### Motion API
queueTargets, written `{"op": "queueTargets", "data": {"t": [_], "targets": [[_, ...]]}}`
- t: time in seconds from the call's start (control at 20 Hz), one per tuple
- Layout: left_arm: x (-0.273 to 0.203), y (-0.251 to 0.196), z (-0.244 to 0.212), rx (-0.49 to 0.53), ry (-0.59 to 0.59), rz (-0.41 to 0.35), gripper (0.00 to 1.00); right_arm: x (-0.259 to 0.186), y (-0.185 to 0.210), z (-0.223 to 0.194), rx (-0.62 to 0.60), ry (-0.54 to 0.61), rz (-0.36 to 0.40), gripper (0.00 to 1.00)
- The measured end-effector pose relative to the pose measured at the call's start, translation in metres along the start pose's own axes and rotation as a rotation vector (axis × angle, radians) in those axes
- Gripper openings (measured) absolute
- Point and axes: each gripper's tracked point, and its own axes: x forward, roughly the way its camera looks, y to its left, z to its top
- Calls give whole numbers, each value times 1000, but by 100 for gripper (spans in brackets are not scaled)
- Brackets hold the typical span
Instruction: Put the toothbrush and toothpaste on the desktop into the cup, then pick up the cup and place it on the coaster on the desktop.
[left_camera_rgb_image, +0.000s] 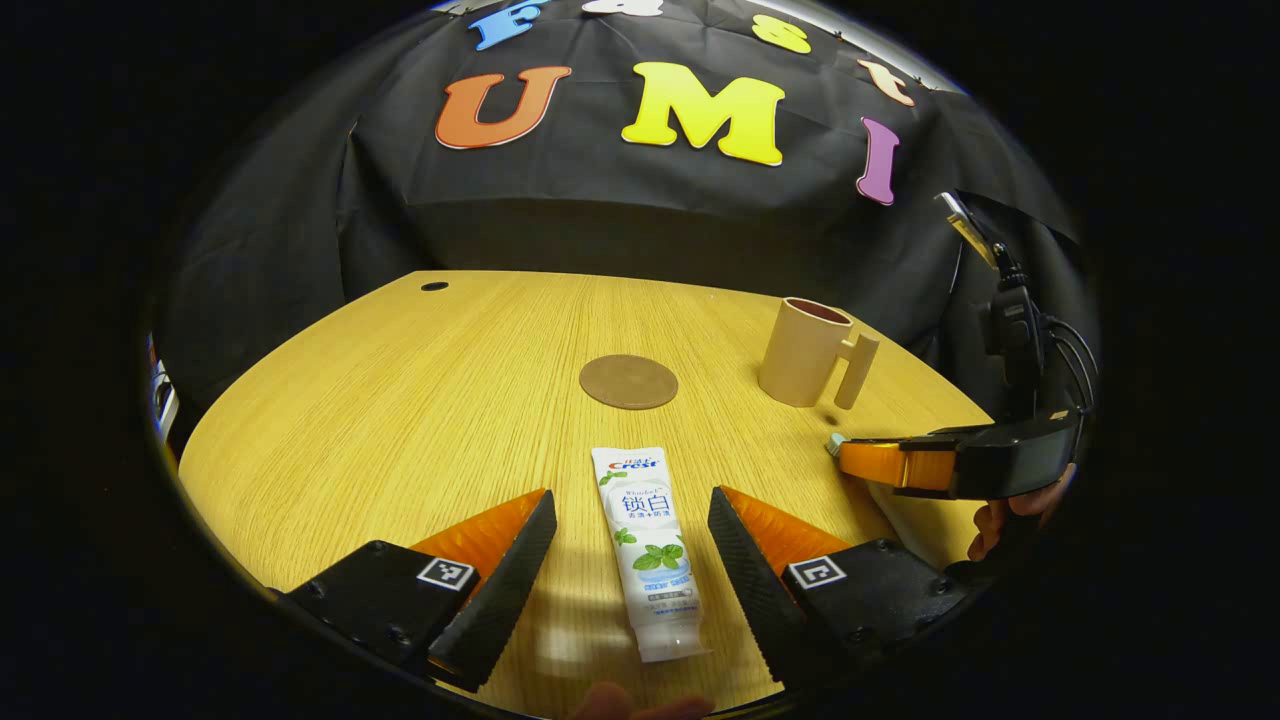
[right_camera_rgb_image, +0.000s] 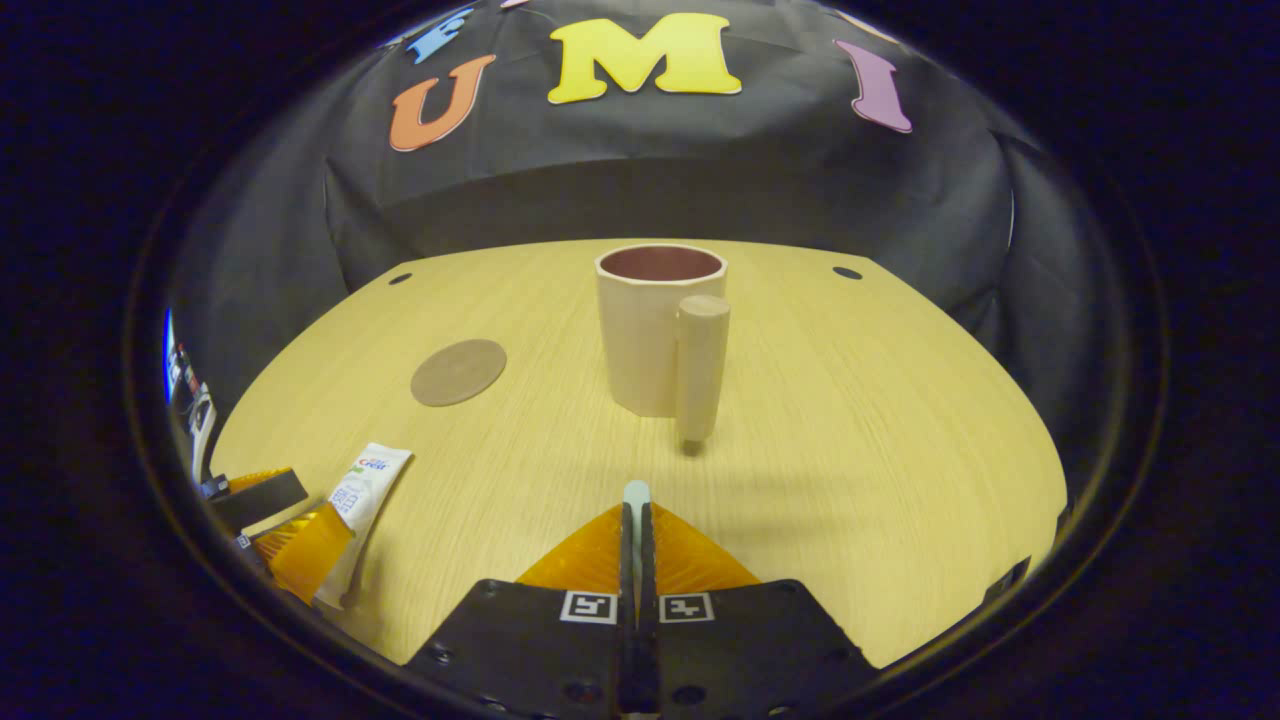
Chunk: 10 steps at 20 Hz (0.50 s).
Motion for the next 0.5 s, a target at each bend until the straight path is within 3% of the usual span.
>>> {"op": "queueTargets", "data": {"t": [0.5], "targets": [[10, -8, -16, 43, 75, 35, 87, -30, -2, 22, 24, -105, 62, 0]]}}
